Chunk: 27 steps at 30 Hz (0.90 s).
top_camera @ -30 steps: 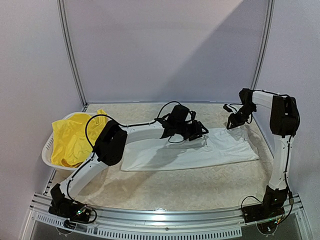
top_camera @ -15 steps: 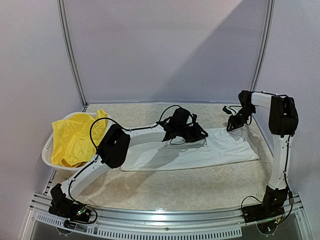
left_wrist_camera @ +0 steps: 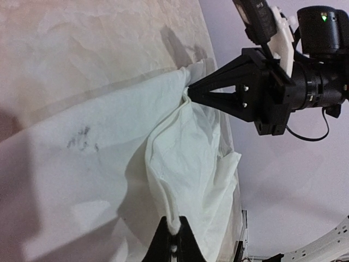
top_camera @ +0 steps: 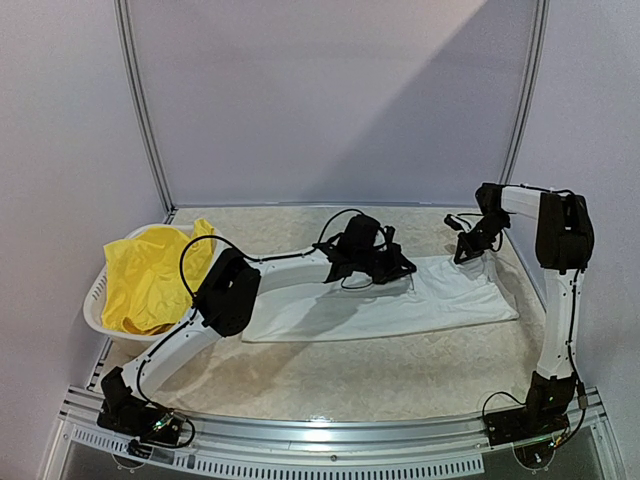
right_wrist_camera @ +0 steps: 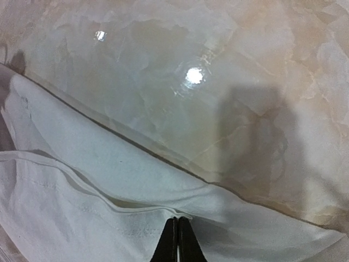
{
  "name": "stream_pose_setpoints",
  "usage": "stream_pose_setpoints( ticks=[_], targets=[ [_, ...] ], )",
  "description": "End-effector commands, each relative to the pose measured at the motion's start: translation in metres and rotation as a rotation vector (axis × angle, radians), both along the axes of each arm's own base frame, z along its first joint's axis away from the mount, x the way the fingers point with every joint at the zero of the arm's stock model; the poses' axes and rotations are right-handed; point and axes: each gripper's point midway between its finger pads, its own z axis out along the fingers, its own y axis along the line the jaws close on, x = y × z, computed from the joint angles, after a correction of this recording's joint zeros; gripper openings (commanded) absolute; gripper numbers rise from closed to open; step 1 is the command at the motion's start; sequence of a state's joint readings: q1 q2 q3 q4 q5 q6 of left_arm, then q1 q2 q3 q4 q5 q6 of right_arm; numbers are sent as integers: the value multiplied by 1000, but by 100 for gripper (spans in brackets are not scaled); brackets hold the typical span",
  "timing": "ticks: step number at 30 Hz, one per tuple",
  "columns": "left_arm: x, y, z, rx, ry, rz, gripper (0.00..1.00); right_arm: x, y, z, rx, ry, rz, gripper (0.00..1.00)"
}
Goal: Fold and stack the mixed laundry pile
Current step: Smooth out the rectangle-folded T-shirt at the center of the board.
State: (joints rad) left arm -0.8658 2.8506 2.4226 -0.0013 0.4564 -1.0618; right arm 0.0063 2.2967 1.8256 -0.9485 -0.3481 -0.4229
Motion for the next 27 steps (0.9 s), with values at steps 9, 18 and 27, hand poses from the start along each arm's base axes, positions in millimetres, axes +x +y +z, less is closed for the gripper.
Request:
stream_pose_setpoints(
  ticks=[9, 18, 27],
  targets=[
    [-1, 0, 1, -11, -31, 2, 0, 14, 3, 61, 14, -160, -14, 0],
    [-4, 6, 8, -12, -41, 14, 0, 17, 1, 56, 0, -166, -10, 0],
    [-5, 15, 20, -36, -62, 46, 0, 19, 14, 69, 13, -221, 34, 0]
  ],
)
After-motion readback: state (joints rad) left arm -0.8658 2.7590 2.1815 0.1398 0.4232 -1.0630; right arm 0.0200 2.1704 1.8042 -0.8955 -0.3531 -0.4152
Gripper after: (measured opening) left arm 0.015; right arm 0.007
